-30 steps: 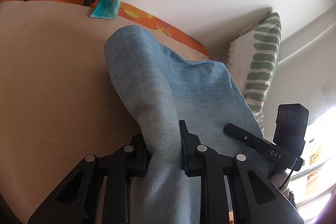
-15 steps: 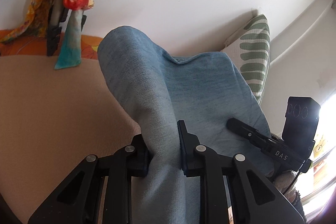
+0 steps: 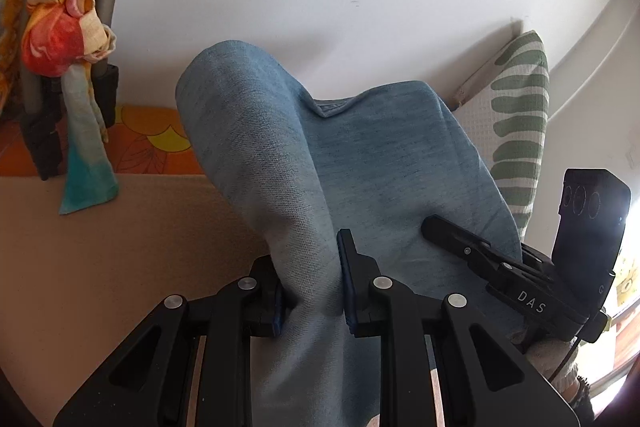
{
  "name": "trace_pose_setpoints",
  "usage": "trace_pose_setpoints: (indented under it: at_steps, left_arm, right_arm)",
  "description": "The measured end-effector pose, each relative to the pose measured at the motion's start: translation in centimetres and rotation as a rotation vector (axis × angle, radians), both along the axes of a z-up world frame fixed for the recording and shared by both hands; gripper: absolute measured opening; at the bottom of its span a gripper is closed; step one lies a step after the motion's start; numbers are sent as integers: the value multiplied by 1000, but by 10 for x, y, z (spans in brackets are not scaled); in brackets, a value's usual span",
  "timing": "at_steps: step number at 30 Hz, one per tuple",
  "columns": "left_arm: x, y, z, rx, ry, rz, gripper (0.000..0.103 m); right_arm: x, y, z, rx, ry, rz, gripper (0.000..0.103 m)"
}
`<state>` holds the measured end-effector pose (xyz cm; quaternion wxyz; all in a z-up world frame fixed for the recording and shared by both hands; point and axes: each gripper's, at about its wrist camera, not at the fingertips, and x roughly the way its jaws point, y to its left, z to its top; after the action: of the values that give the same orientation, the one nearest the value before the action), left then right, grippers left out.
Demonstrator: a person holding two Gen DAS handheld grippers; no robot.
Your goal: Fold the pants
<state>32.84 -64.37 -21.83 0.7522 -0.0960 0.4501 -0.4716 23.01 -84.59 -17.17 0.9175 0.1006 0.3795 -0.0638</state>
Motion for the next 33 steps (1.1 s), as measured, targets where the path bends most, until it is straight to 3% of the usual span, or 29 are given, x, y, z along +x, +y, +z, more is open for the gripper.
trace_pose_setpoints:
  at_steps: [8, 10, 18, 20, 22, 24, 33]
  left_arm:
    - [8, -17, -16, 103, -53, 27, 20]
    - [8, -16, -17, 120, -57, 35, 21]
    - [1, -5, -13, 217, -96, 53, 37]
    - [-1, -1, -6, 216, -107, 67, 37]
    - [-4, 7, 0, 205, -113, 68, 37]
    - [-8, 12, 8, 210, -134, 67, 40]
    - [-43, 46, 43, 163, -182, 61, 53]
  right_arm:
    - [22, -11, -26, -36, 67, -43, 20]
    - [24, -14, -31, -48, 93, -65, 24]
    - [24, -10, -40, -113, 178, -147, 36]
    - [24, -6, -40, -135, 188, -175, 42]
    - [19, 0, -36, -190, 186, -204, 61]
    - [14, 7, -30, -232, 174, -221, 71]
    - [-19, 32, 12, -222, 116, -234, 74]
